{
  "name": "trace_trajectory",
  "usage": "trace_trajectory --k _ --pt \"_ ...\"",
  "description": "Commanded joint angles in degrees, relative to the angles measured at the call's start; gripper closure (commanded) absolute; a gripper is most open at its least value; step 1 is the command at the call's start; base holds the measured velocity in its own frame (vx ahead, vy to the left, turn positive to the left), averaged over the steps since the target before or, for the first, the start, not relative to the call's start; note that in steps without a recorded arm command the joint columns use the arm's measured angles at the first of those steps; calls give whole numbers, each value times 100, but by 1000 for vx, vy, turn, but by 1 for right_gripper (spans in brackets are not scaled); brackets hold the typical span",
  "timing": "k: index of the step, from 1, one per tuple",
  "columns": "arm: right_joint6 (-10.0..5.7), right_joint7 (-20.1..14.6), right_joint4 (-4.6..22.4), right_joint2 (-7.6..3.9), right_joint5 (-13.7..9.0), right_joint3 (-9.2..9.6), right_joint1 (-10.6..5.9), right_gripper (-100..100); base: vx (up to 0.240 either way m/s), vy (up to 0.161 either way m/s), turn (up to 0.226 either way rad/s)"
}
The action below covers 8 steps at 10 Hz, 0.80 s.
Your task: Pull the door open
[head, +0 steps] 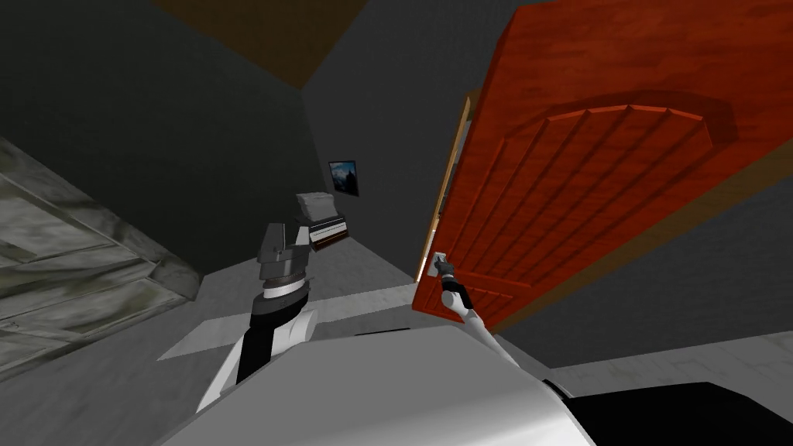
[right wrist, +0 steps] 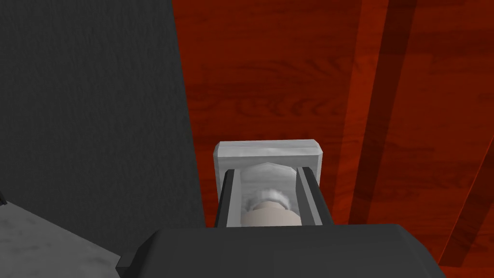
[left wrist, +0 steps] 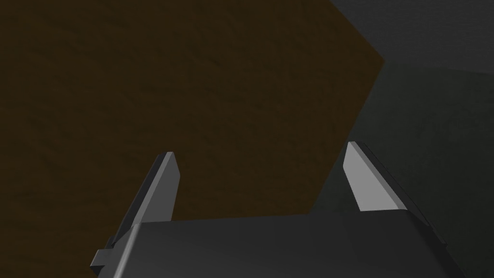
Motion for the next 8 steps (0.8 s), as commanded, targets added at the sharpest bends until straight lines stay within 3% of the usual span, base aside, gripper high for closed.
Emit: trace_trajectory --k 1,2,3,8 --pt "71 -190 51 -121 -52 88 91 100 -177 -39 144" --pt "-21 -125 16 -102 -21 31 13 100 -90 -19 27" --pt "-46 -246 -17 -215 -32 123 64 100 -162 -51 136" --pt "-101 -519 -96 -506 -57 401 218 100 -261 -44 159"
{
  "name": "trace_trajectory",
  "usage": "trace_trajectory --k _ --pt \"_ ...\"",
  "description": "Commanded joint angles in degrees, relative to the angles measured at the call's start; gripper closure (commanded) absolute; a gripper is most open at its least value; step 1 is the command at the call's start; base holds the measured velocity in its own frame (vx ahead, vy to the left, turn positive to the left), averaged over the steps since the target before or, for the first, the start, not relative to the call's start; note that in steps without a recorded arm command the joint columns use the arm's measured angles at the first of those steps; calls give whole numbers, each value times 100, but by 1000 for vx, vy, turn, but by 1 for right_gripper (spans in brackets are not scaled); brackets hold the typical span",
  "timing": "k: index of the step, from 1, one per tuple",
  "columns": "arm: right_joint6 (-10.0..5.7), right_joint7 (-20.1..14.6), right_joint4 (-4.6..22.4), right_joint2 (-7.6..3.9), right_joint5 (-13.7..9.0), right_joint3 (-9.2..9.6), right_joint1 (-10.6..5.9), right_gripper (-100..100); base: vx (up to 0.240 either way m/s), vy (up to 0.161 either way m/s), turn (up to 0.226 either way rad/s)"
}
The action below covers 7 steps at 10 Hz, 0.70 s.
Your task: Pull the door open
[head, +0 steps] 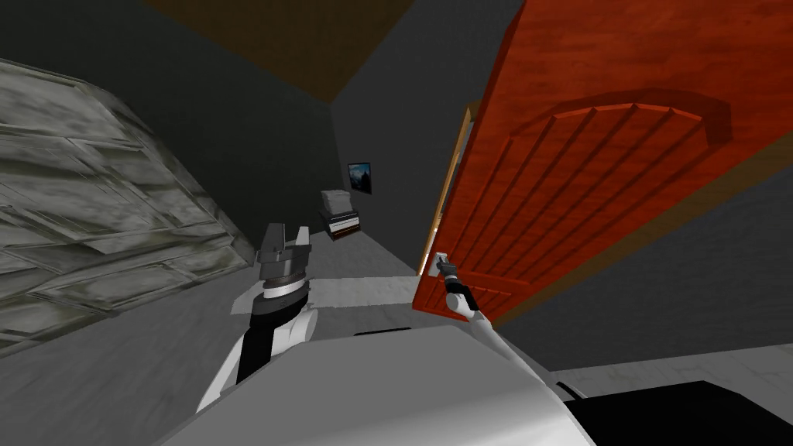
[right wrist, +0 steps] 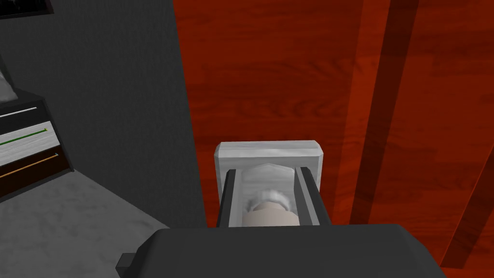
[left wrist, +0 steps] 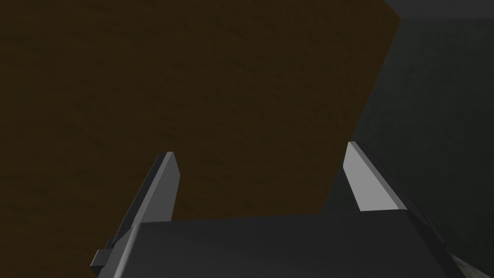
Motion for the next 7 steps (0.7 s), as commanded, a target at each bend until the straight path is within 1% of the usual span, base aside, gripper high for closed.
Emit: trace_trajectory --k 1,3,4,5,6,7 --pt "16 -82 16 -35 -3 144 97 100 -237 -64 127" --pt "-5 -185 -13 -145 -13 248 155 100 -249 -68 138" --pt "-54 -138 -88 -142 -6 162 113 100 -115 -21 34" --pt "-82 -218 -130 -215 10 251 159 100 -136 -39 122" --pt "-90 -239 -136 -234 14 272 170 100 -174 -64 121" --pt "-110 -286 -149 -280 23 321 196 100 -171 -59 119"
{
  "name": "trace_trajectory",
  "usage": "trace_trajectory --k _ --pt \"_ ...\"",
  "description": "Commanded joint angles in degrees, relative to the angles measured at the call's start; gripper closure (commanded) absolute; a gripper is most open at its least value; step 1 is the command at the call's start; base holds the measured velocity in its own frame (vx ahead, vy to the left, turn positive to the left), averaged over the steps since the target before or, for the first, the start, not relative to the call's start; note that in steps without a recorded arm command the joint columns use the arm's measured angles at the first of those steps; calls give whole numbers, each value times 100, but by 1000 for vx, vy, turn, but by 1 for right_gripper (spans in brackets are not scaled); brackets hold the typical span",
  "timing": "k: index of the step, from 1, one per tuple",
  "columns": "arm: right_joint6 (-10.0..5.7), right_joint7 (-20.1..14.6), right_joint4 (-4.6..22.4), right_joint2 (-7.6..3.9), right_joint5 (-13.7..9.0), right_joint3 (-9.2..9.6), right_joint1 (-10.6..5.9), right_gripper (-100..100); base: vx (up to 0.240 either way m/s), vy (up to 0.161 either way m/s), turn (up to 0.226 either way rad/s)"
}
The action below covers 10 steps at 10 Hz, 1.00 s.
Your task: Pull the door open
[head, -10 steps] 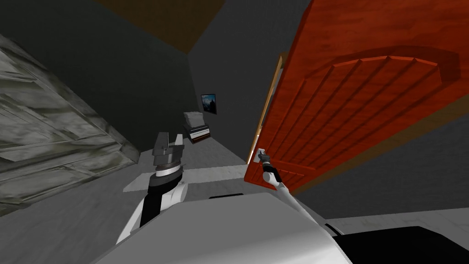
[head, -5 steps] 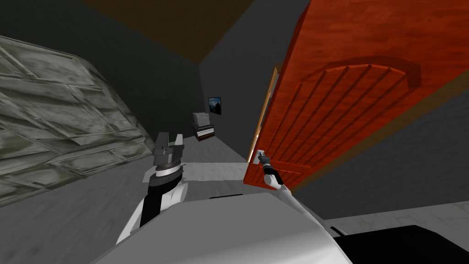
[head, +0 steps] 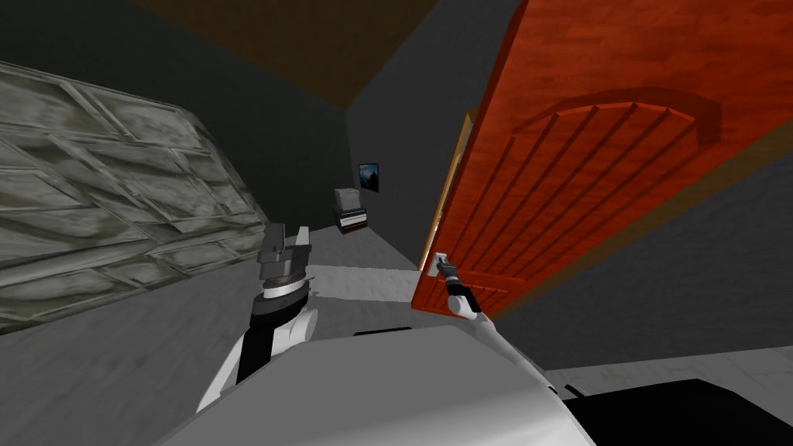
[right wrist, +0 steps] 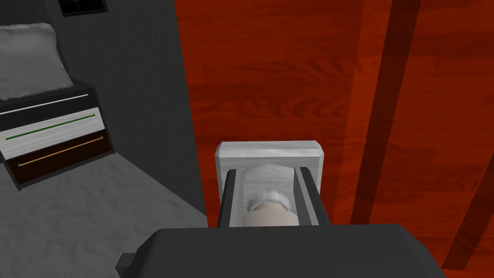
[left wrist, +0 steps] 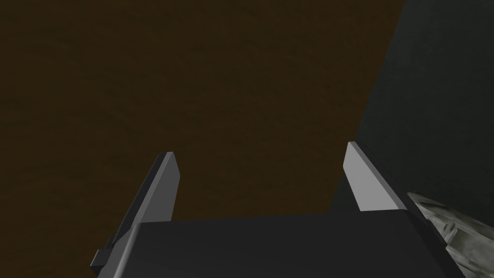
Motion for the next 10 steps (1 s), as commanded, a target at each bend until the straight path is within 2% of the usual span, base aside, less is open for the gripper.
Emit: trace_trajectory --k 1,8,9,10 --pt "-3 -82 10 -53 16 119 100 100 -174 -52 125" --pt "-154 -436 -93 -391 86 480 289 100 -200 -54 120" --pt "-174 -385 -170 -407 71 378 238 100 -87 -21 23" --pt "-215 -456 -186 -464 90 447 262 100 -141 -45 94"
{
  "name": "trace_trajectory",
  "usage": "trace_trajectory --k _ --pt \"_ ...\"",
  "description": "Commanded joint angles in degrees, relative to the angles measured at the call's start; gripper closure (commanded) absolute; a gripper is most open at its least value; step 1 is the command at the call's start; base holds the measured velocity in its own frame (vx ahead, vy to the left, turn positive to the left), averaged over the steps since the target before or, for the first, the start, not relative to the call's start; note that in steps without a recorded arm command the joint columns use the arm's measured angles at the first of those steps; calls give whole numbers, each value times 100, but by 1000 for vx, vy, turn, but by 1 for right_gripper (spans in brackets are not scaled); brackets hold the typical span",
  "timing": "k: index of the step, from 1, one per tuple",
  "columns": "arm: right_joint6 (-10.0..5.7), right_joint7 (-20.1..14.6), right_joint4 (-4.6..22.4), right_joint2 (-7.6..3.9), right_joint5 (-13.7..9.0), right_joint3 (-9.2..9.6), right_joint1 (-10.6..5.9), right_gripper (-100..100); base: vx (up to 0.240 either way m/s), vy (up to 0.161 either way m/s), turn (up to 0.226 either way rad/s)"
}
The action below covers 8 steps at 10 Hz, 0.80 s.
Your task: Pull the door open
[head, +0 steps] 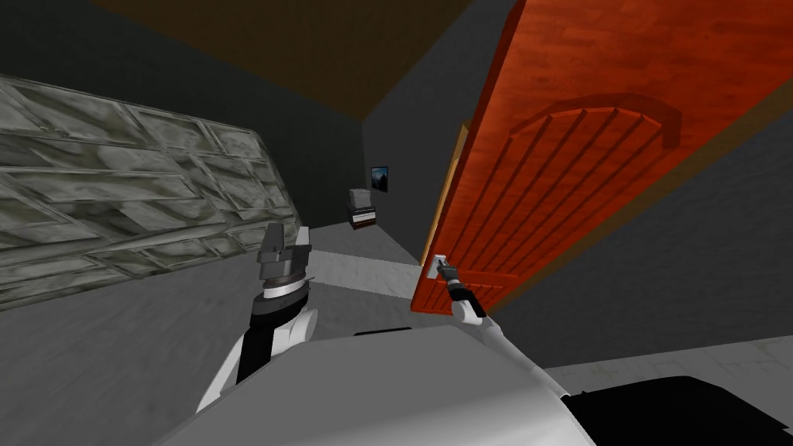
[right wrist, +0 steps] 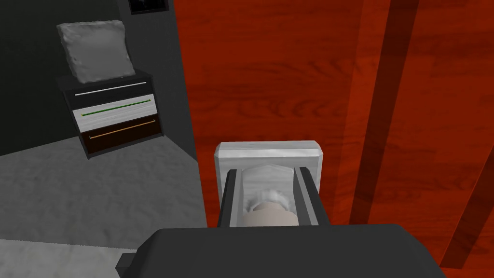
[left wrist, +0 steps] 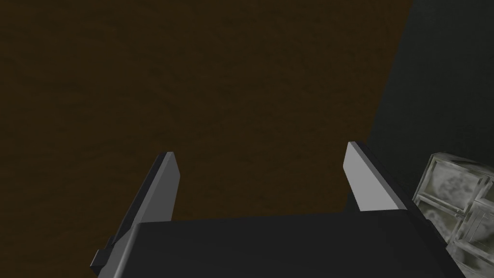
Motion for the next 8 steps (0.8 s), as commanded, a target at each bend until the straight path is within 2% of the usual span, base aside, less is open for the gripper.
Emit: trace_trajectory --k 1,8 --pt "-23 -72 4 -56 16 89 54 100 -207 -61 152" --pt "-231 -416 -44 -378 109 457 219 100 -201 -72 132"
